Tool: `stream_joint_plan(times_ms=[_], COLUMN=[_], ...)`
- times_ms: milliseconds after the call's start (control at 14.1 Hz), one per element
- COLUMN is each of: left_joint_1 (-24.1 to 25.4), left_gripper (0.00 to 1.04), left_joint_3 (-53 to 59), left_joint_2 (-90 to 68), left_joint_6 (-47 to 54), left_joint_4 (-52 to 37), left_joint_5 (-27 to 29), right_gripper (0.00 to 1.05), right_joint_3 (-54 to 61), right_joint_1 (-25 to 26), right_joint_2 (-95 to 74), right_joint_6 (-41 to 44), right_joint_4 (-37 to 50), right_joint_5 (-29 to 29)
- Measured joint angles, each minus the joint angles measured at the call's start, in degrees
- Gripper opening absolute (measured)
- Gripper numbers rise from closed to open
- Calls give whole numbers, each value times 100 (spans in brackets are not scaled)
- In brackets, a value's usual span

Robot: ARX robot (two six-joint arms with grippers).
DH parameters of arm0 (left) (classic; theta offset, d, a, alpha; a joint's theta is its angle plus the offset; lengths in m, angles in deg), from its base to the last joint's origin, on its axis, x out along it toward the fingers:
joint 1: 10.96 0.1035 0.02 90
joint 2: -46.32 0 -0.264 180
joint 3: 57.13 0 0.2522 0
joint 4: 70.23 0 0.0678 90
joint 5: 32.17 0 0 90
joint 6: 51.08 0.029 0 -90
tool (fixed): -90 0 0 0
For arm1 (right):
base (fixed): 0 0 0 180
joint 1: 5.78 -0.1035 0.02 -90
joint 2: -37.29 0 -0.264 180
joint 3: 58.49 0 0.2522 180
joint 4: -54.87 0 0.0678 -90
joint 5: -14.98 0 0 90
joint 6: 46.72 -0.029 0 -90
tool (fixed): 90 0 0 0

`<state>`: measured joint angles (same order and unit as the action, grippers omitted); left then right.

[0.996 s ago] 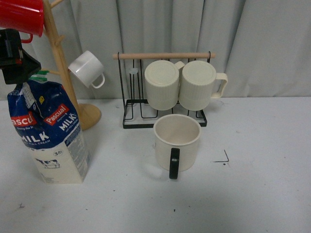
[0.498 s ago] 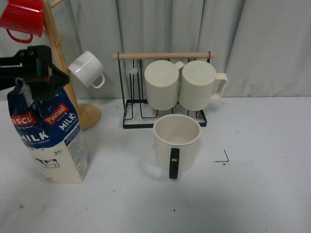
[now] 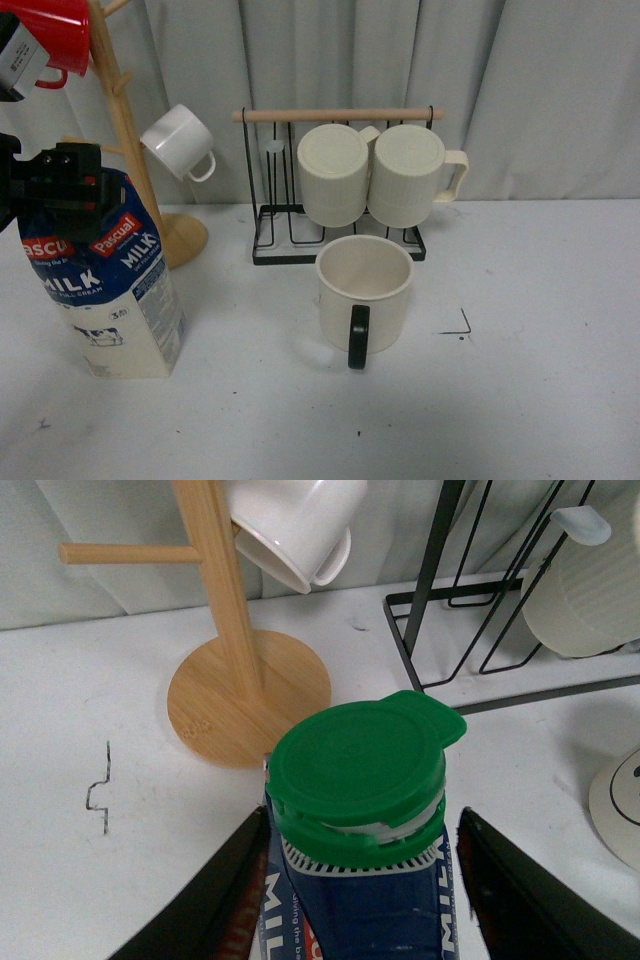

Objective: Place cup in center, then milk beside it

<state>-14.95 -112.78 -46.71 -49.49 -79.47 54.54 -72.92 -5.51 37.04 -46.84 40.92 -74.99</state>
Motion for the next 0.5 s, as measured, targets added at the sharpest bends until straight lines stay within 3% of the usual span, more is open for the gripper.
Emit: stream_joint_plan(times_ms=[142,285,498], left_joint_1=[0,-94,-424], left_gripper=[29,8,4], left_joint_3=[-17,-37,-162], left_joint_2=[66,96,131], left_joint_6=[-4,-122,-138], left_joint_4=[46,118,297], left_joint_5=[33,114,339], right_gripper=[98,98,98], right_joint_3=[0,0,0], right_joint_1=[0,0,0], right_joint_2=[0,0,0], right_joint_6=[0,0,0], right_joint_4=[0,0,0], right_joint_5=[0,-2,0])
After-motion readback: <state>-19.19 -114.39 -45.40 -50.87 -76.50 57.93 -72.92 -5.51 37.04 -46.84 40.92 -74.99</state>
